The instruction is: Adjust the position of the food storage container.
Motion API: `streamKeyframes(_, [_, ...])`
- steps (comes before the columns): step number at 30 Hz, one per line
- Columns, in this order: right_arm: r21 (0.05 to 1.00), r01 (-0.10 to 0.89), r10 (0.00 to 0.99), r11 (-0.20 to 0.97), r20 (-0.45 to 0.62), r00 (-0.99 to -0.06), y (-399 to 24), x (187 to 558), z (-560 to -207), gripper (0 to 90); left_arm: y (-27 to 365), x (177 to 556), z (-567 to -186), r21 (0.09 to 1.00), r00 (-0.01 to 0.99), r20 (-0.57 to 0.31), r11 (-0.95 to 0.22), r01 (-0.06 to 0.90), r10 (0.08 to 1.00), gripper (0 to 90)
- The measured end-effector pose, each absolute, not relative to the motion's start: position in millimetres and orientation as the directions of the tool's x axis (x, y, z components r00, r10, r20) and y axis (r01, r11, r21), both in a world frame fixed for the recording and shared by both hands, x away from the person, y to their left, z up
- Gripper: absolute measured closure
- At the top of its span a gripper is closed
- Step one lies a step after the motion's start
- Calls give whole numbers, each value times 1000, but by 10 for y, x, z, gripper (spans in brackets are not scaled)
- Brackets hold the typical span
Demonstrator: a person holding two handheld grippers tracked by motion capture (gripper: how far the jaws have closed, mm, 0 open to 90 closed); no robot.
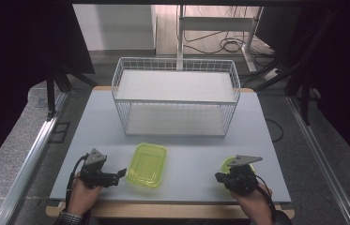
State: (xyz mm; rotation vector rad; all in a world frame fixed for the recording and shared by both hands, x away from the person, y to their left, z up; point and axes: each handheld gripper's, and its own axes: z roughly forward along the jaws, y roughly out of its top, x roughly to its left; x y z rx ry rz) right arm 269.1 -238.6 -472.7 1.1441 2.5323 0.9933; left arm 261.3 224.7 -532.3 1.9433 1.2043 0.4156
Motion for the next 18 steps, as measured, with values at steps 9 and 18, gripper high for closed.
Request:
streamKeyframes(9, [659,604,755,449,82,-651,-2601,2784,-4717,873,2237,2614,-5312,761,498,-119,-243,601,859,33])
streamKeyframes(18, [682,599,779,419,68,-623,-2782,2901,-4720,882,2260,2606,-5268,765,485,-137,-219,605,864,55])
